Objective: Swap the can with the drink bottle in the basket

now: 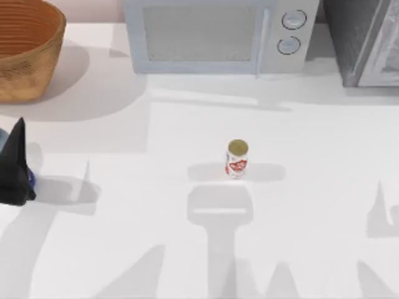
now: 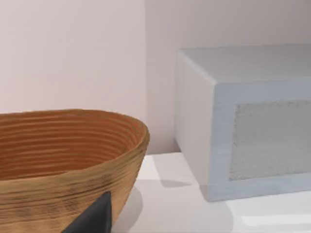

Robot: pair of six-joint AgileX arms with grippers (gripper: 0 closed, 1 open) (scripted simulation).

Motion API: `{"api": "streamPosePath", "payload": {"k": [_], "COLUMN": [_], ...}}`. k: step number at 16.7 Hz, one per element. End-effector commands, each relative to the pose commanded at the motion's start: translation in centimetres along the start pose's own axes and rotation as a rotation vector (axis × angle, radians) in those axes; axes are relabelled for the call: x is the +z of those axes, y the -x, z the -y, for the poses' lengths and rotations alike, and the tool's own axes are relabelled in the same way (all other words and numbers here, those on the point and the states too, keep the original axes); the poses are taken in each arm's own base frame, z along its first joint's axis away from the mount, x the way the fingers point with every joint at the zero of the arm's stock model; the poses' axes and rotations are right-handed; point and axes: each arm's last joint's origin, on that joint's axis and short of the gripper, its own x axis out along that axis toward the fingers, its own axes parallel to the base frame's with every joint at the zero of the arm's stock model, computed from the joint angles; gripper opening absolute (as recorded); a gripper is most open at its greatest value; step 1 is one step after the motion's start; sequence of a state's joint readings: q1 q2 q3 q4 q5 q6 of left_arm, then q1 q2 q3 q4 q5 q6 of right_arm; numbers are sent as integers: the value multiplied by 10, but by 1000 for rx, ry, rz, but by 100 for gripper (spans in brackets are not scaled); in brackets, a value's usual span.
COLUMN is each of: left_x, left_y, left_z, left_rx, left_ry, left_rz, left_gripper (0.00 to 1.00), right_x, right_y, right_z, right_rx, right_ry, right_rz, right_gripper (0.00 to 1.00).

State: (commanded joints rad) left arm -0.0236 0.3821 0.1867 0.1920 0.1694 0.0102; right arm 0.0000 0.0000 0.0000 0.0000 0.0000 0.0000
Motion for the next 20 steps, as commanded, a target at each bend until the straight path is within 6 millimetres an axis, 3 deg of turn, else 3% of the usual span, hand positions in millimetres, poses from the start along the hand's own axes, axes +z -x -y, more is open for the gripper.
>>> {"api": "streamPosePath", "payload": {"k": [3, 7, 14, 20], "left_x": [-25, -48, -48, -60], "left_y": [19, 26, 26, 16], "left_z": [-1, -3, -2, -7], "left_rx": [108, 186, 188, 210], "left_ry": [0, 4, 4, 12], "left_rz": [9, 3, 3, -86], "left_gripper": [100, 100, 100, 100], "right_x": [0, 0, 0, 0], "right_y": [0, 0, 0, 0], "right_z": [0, 0, 0, 0], "right_rx": [0, 0, 0, 0], "right_ry": [0, 0, 0, 0], "right_rz": [0, 0, 0, 0], "right_gripper": [100, 100, 100, 100]}}
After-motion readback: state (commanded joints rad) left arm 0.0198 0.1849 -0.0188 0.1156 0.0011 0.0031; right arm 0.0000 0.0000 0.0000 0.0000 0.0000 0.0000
